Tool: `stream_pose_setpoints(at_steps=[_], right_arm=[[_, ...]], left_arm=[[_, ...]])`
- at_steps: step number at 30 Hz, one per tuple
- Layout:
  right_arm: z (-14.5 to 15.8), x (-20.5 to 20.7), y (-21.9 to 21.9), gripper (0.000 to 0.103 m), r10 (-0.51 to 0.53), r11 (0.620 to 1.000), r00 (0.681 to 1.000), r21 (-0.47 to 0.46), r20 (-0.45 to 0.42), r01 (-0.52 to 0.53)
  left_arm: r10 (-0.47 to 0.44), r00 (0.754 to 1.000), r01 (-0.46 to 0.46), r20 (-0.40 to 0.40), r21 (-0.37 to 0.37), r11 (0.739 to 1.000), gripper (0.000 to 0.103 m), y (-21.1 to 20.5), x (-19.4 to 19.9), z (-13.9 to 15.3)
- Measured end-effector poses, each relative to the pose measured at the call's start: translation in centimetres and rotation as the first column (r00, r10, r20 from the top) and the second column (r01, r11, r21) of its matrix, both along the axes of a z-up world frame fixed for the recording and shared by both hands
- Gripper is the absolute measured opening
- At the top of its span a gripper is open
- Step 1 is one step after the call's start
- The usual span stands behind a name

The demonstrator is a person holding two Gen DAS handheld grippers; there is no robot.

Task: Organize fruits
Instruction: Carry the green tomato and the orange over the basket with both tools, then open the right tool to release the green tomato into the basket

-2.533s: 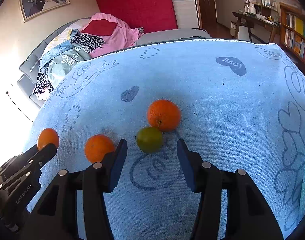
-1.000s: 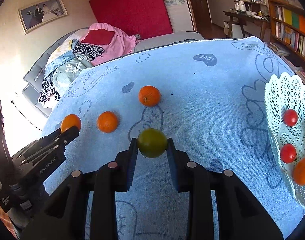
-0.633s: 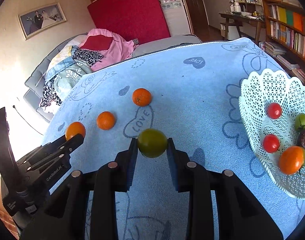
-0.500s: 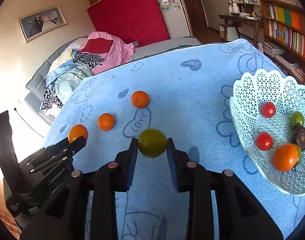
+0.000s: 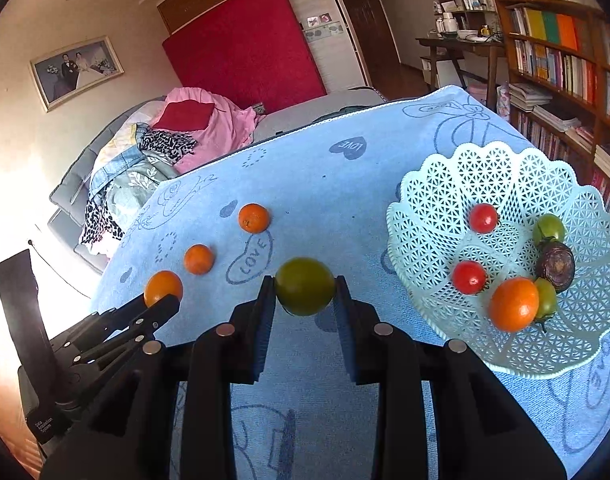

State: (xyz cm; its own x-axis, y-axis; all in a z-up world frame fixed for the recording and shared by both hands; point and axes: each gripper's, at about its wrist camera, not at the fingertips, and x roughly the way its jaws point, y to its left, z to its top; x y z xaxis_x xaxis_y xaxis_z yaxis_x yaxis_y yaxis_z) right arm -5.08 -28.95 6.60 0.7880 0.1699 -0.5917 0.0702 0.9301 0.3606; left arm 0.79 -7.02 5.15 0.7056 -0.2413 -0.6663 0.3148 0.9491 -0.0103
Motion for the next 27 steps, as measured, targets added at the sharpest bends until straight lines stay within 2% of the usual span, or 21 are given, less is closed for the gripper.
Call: stream_pose_setpoints(at_steps=[10,20,27], right_arm=[[0.6,-2.4,-5.0,0.03,-0.116,0.993,0.993,0.014,0.025,0.116],[0.1,-5.0,-10.5,0.03,-0.249,0.968,0.968,0.002,0.017,0.249],[-0.4,-6.3,-12.6,0.03,-0.305,0.952,0.952,-0.039,0.01,0.305]], left_arm=[[-0.037,0.999,0.037,0.006,0.007,0.999,0.035,-1.8,-0.6,0.5],[-0.069,0.998,0.069,-0.003,0.017,0.997,0.035,-3.6,-0.9,0.4],[-0.088,0.996,0.089,-0.003,0.026,0.996,0.035,-5.0,-1.1,0.6]])
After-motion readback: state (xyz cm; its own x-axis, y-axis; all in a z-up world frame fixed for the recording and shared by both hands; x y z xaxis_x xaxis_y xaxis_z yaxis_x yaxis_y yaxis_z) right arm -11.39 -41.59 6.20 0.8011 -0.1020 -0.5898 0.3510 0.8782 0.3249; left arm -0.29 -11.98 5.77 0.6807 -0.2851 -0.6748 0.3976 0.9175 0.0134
